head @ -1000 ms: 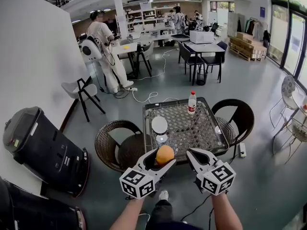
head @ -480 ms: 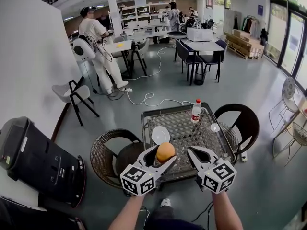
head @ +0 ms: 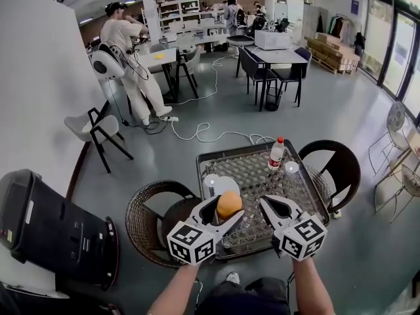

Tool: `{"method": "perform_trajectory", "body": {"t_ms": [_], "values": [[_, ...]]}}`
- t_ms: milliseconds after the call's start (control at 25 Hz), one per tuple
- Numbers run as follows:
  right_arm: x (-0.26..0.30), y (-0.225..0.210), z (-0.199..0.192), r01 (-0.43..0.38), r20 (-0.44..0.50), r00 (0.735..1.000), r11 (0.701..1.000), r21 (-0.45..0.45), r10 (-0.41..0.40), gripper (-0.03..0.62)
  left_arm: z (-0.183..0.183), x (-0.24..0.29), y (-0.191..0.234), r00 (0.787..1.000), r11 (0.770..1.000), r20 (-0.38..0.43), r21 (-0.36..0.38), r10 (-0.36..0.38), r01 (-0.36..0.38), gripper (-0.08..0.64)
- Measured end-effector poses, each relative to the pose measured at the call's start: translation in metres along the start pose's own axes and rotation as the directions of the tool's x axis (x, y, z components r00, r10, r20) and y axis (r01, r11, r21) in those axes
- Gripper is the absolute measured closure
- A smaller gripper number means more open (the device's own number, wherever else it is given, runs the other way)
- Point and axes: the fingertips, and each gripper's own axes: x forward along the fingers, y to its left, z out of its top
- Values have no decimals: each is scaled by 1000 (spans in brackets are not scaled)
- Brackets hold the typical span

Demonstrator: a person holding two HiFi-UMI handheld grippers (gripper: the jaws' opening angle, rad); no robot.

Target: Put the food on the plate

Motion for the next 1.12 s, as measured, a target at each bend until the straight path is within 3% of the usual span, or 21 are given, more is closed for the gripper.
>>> {"method": "perform_trajectory", "body": {"t_ms": [360,1120], "values": [[17,-20,-8,-4,-14,1000,1000,25,4,588,-9,18,17,1000,1000,-26,-15,14,-15,229],[86,-94,-29,-187,-103,976,980,69,193,588,-34,87,80,971,970,-83,-76,223,-230,229]]}}
